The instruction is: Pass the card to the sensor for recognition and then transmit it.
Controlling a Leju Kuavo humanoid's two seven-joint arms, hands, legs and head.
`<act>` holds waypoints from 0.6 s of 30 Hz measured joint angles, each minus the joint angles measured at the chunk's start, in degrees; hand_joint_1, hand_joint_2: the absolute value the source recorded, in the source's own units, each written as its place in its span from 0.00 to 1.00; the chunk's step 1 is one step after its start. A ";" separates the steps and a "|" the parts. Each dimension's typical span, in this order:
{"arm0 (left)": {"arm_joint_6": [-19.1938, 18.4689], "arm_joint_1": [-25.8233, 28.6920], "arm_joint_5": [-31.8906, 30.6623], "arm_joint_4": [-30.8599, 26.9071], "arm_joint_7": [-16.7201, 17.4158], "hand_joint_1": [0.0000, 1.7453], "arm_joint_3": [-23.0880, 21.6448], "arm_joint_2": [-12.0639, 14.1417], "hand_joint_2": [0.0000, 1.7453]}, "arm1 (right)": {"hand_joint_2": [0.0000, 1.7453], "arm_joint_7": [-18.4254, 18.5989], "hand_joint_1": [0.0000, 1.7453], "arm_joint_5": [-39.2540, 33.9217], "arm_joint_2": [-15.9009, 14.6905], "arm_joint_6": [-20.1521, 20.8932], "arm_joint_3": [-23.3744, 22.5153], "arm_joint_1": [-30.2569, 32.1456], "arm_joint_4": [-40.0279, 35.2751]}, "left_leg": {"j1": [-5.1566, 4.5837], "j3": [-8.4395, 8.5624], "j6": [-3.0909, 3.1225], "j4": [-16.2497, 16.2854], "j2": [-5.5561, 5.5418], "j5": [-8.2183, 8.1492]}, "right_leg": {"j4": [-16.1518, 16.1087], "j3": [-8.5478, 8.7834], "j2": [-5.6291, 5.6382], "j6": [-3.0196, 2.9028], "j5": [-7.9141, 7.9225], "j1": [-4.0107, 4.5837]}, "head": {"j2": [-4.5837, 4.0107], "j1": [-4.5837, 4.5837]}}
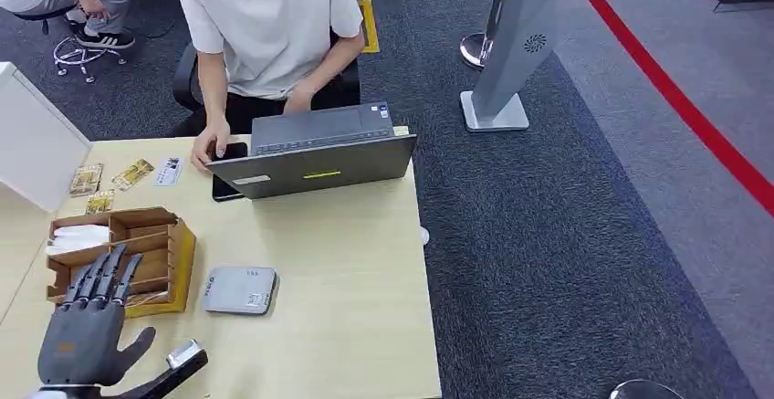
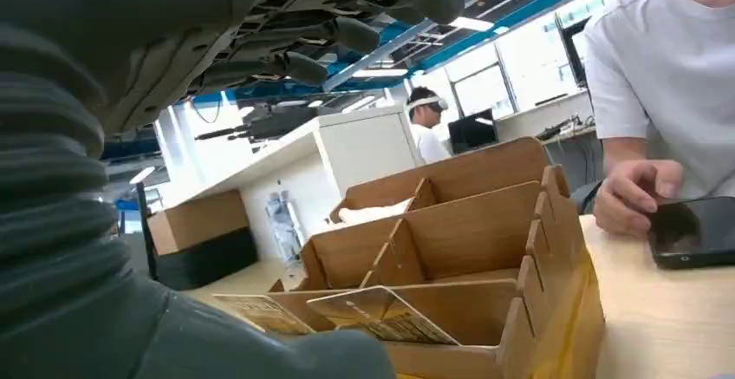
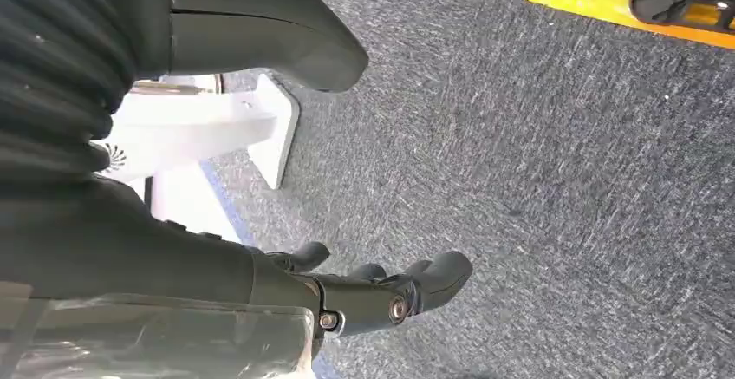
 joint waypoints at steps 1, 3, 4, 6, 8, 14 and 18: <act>0.00 -0.06 0.00 0.07 0.00 0.00 0.09 -0.11 1.00 | 1.00 0.00 0.00 0.00 0.00 0.00 0.00 0.00 0.00 | 0.00 0.00 0.00 0.00 0.00 0.00 | 0.00 0.00 0.00 0.00 0.00 0.00 | 0.00 0.00; 0.00 -0.28 0.00 0.30 0.00 0.00 0.11 -0.33 1.00 | 1.00 0.00 0.00 0.00 0.00 0.00 0.00 -0.01 0.00 | 0.00 0.00 0.00 0.00 0.00 0.00 | 0.00 0.00 0.00 0.00 0.00 0.00 | 0.00 0.00; 0.00 -0.31 0.00 0.37 0.00 0.00 0.11 -0.40 1.00 | 1.00 0.00 0.00 0.00 0.00 0.00 0.00 -0.01 0.00 | 0.00 0.00 0.00 0.00 0.00 0.00 | 0.00 0.00 0.00 0.00 0.00 0.00 | 0.00 -0.02; 0.00 -0.35 0.00 0.48 0.00 0.00 0.13 -0.62 1.00 | 1.00 0.00 0.00 0.00 0.00 0.00 0.00 0.01 0.00 | 0.00 0.00 0.00 0.00 0.00 0.00 | 0.00 0.00 0.00 0.00 0.00 0.00 | 0.00 0.00; 0.00 -0.37 0.00 0.50 0.00 0.00 0.13 -0.70 1.00 | 1.00 0.00 0.00 0.02 0.00 0.00 0.00 0.00 0.00 | 0.00 0.00 0.00 0.00 0.00 0.00 | 0.00 0.00 0.00 0.00 0.00 0.00 | 0.00 0.00; -0.59 -1.75 0.11 2.63 0.46 0.00 1.66 -1.80 1.00 | 1.00 0.02 0.00 1.01 0.00 0.68 0.00 -0.01 0.00 | 0.00 0.00 0.00 0.00 0.00 0.00 | 0.00 0.01 -0.01 0.00 0.00 0.00 | 0.00 0.00; -1.05 -2.77 0.15 4.72 0.33 0.00 2.71 -2.63 1.00 | 1.00 0.00 0.00 1.16 0.00 0.83 0.00 0.01 0.00 | 0.00 0.01 0.00 0.00 0.00 0.00 | 0.00 0.01 0.01 0.00 0.00 0.00 | 0.00 0.00</act>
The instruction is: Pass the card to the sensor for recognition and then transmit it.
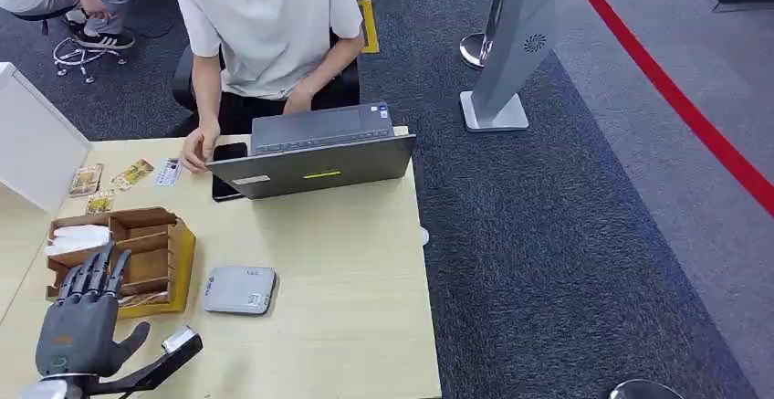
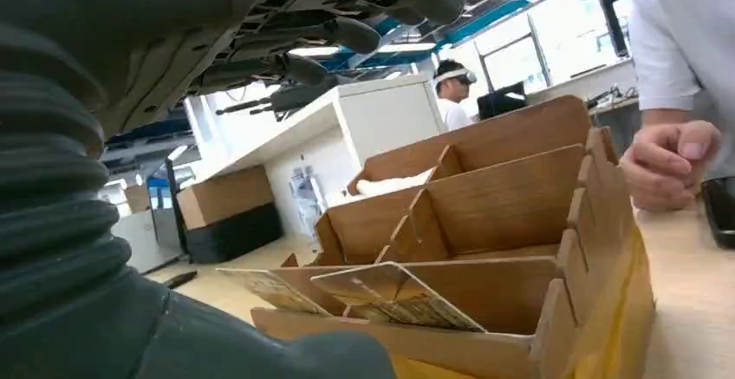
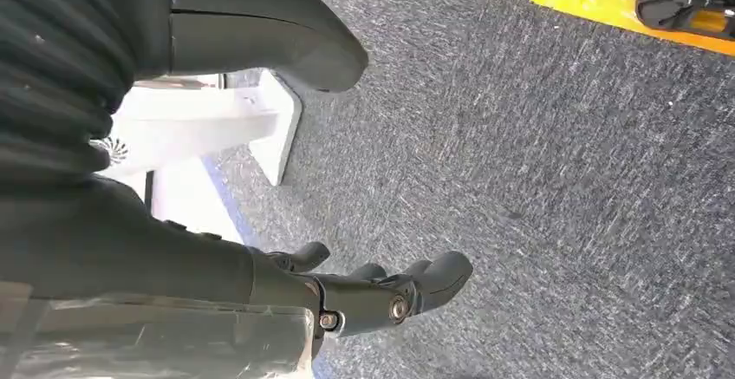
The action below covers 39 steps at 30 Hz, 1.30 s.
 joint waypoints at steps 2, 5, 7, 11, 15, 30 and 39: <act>-0.39 -0.48 0.15 0.72 0.00 0.00 0.55 -0.37 1.00 | 1.00 0.02 0.00 0.34 -0.02 0.04 0.00 -0.01 0.00 | 0.00 -0.01 0.00 0.00 0.00 0.00 | 0.00 0.00 -0.01 0.00 0.00 0.00 | 0.00 0.00; -1.27 -1.83 0.74 2.97 0.57 0.00 1.90 -1.02 1.00 | 1.00 0.02 0.00 0.94 -0.02 0.11 0.07 -0.02 0.00 | 0.00 0.00 0.00 0.00 0.00 0.00 | 0.00 0.00 -0.01 0.00 0.00 0.00 | 0.00 -0.02; -1.55 -3.03 1.11 5.37 0.70 0.00 2.99 -1.42 1.00 | 1.00 0.00 0.00 1.48 -0.02 0.15 0.18 -0.02 0.00 | 0.00 0.00 0.00 0.00 -0.01 0.00 | 0.00 0.01 0.00 0.00 0.00 0.00 | 0.00 0.00; -1.97 -5.05 1.79 9.38 0.66 0.00 4.85 -2.12 1.00 | 1.00 0.00 0.00 1.97 -0.02 0.24 0.42 -0.03 0.00 | 0.00 0.00 0.00 0.00 0.00 0.00 | 0.00 0.01 0.00 0.00 0.00 0.00 | 0.00 0.00; -1.99 -6.19 2.10 12.39 0.50 0.00 6.05 -2.73 1.00 | 1.00 0.00 0.00 2.23 -0.07 0.55 0.85 -0.03 0.00 | 0.00 0.00 0.00 0.00 0.00 0.00 | 0.00 0.01 0.00 0.00 0.00 0.00 | 0.00 -0.02; -1.95 -8.35 2.10 17.33 0.13 0.00 7.41 -4.31 1.00 | 1.00 -0.02 0.00 2.45 -0.07 0.81 1.20 -0.04 0.00 | 0.00 0.00 0.00 0.00 0.00 0.00 | 0.00 0.01 0.00 0.00 0.00 0.00 | 0.00 0.00; 1.05 -9.02 1.05 17.79 -2.05 0.00 7.43 -6.19 1.00 | 1.00 -0.17 0.00 2.49 -0.09 0.81 1.22 -0.03 0.00 | -0.01 0.00 0.00 0.01 0.00 0.00 | 0.00 0.01 0.01 0.01 0.01 -0.01 | 0.00 0.02</act>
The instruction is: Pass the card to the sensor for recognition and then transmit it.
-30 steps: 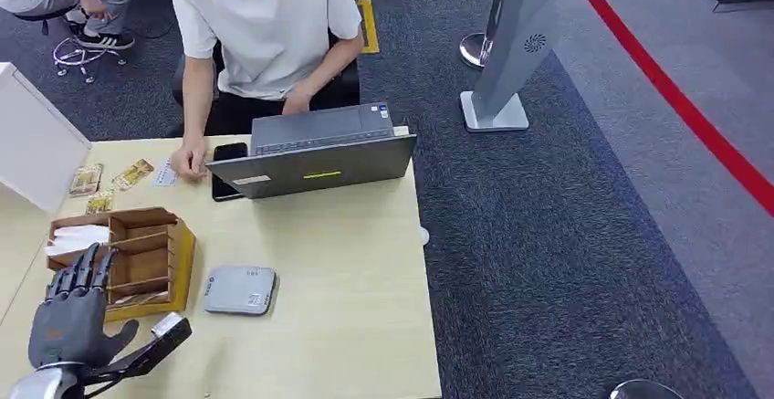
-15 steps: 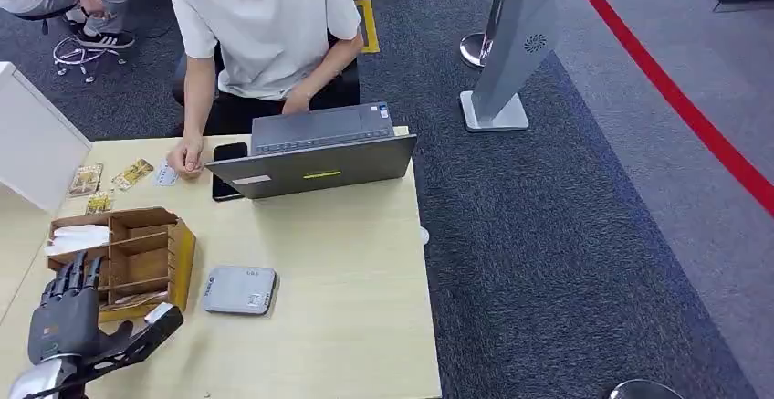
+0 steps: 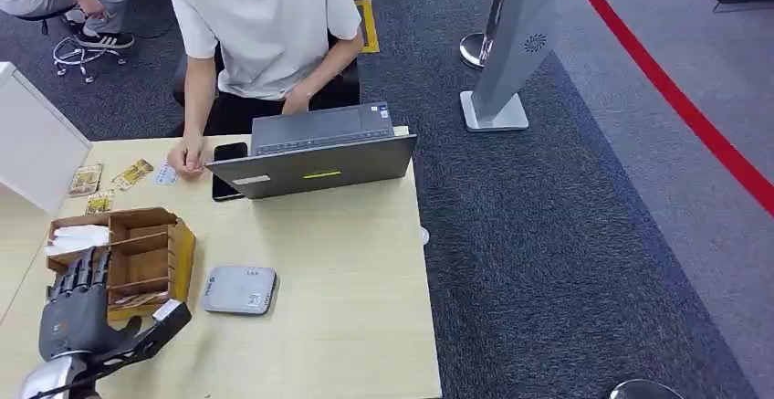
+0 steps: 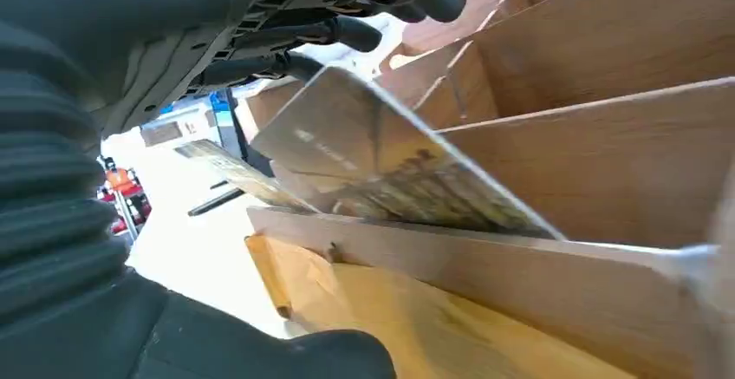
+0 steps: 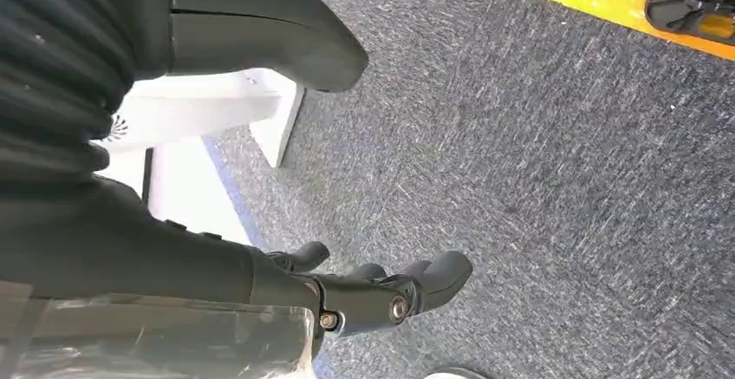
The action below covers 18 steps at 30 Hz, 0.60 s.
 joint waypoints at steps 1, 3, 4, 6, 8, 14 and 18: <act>0.00 -0.01 -0.04 -0.02 -0.04 0.00 0.00 -0.17 1.00 | 1.00 0.00 0.00 0.00 0.00 0.00 0.00 0.00 0.00 | 0.00 0.00 0.00 0.00 0.00 0.00 | 0.00 0.00 0.00 0.00 0.00 0.00 | 0.00 -0.04; 0.02 -0.02 -0.07 -0.02 -0.15 0.00 0.00 -0.44 1.00 | 1.00 0.00 0.00 0.00 0.00 0.00 0.00 -0.01 0.00 | 0.00 0.00 0.00 0.00 0.00 0.00 | 0.00 0.00 0.00 0.00 0.00 0.00 | 0.00 -0.04; 0.02 -0.03 -0.09 -0.02 -0.15 0.00 0.00 -0.52 1.00 | 1.00 0.00 0.00 0.02 0.02 0.00 0.00 -0.01 0.00 | 0.00 0.00 0.00 0.00 0.00 0.00 | 0.00 0.00 0.00 0.00 0.00 0.00 | 0.00 -0.02; 0.02 -0.03 -0.15 -0.02 -0.15 0.00 0.00 -0.70 1.00 | 1.00 0.00 0.00 0.04 0.00 0.00 0.00 0.00 0.00 | 0.00 0.00 0.00 0.00 0.00 0.00 | 0.00 0.00 0.00 0.00 0.00 0.01 | 0.00 -0.04; 0.20 -0.02 -0.22 -0.02 -0.28 0.00 0.00 -0.76 1.00 | 1.00 0.00 0.00 0.04 0.00 0.04 0.00 0.00 0.00 | 0.01 0.00 0.00 0.00 0.00 0.00 | 0.00 0.00 0.00 0.00 0.00 0.01 | 0.00 -0.02; 1.05 1.26 -0.68 -2.17 -0.87 0.00 -0.02 -0.90 1.00 | 1.00 0.00 0.00 0.02 0.00 0.15 0.00 0.01 0.00 | 0.01 0.00 0.00 0.00 0.01 0.00 | 0.00 0.00 0.01 0.00 0.00 0.01 | 0.00 -0.02; 1.14 2.41 -0.94 -4.31 -0.92 0.00 -0.02 -1.00 1.00 | 1.00 0.00 0.00 0.00 0.00 0.15 0.00 0.01 0.00 | 0.00 -0.01 0.00 0.00 0.00 0.00 | 0.00 0.00 0.00 0.00 0.00 0.00 | 0.00 -0.02</act>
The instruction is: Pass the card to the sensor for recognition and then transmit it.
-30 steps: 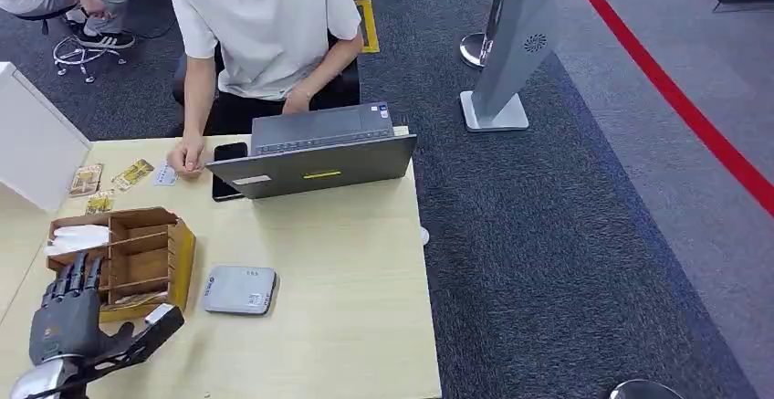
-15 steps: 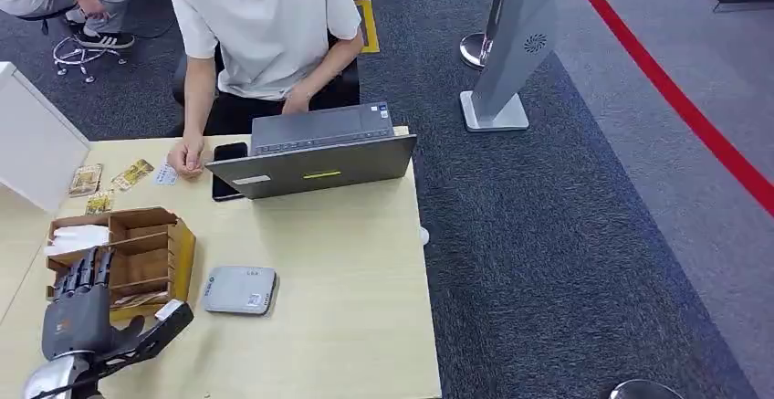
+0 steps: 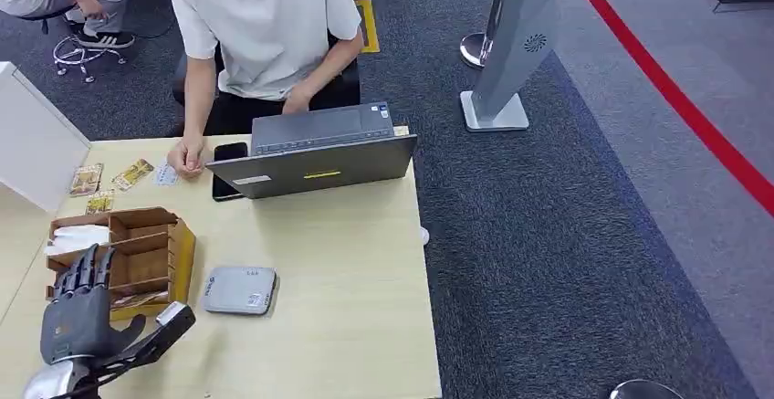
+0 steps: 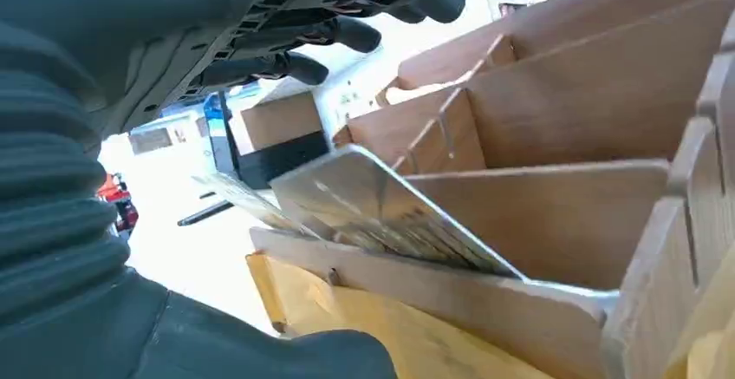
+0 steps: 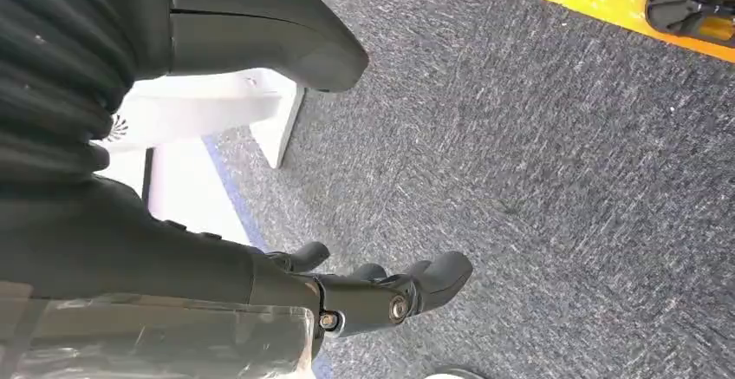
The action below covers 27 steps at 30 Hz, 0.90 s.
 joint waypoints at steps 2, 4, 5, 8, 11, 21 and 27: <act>0.00 0.25 0.00 -0.61 0.00 0.00 0.00 0.00 1.00 | 1.00 0.00 0.00 0.00 0.02 0.00 0.00 0.00 0.00 | 0.00 0.00 0.00 0.00 0.00 0.00 | 0.00 0.00 0.00 0.00 0.00 0.00 | 0.00 0.00; 0.02 0.41 0.00 -1.03 0.00 0.00 0.00 0.00 1.00 | 1.00 0.00 0.00 0.00 0.00 0.00 0.00 0.00 0.00 | 0.00 0.01 0.00 0.00 0.00 0.00 | 0.00 0.00 0.00 0.00 0.00 0.00 | 0.00 -0.02; 0.02 0.48 0.00 -1.18 0.00 0.00 0.00 -0.02 1.00 | 1.00 0.00 0.00 0.00 0.02 0.00 0.00 0.01 0.00 | 0.00 0.01 0.00 0.00 0.00 0.00 | 0.00 0.00 0.00 0.00 0.00 0.00 | 0.00 0.00; 0.04 0.90 -0.02 -1.88 -0.02 0.00 0.00 -0.02 1.00 | 1.00 0.00 0.00 -0.04 0.00 0.00 0.00 0.01 0.00 | 0.00 0.01 0.00 0.00 0.00 0.00 | 0.00 0.00 0.00 0.00 0.00 0.00 | 0.00 0.00; 0.09 1.40 -0.24 -2.75 -0.04 0.00 0.00 -0.02 1.00 | 1.00 0.00 0.00 -0.07 0.00 0.00 0.00 0.01 0.00 | 0.00 0.01 0.00 0.00 0.00 0.00 | 0.00 0.00 0.00 0.00 0.00 0.00 | 0.00 0.00; 0.15 3.11 -0.35 -6.12 -0.20 1.00 -0.17 0.04 1.00 | 1.00 0.00 0.00 -0.07 0.02 0.00 0.00 0.01 0.00 | 0.00 0.01 0.00 0.00 0.00 0.00 | 0.00 0.00 -0.01 0.00 0.00 0.00 | 0.00 0.00; -2.75 3.30 1.31 -6.25 -0.17 1.00 -0.17 0.98 1.00 | 1.00 0.00 0.00 -0.02 0.00 0.09 0.00 0.02 0.00 | 0.01 0.01 0.00 0.00 0.00 0.00 | 0.00 0.00 0.00 0.00 0.00 0.01 | 0.00 0.00</act>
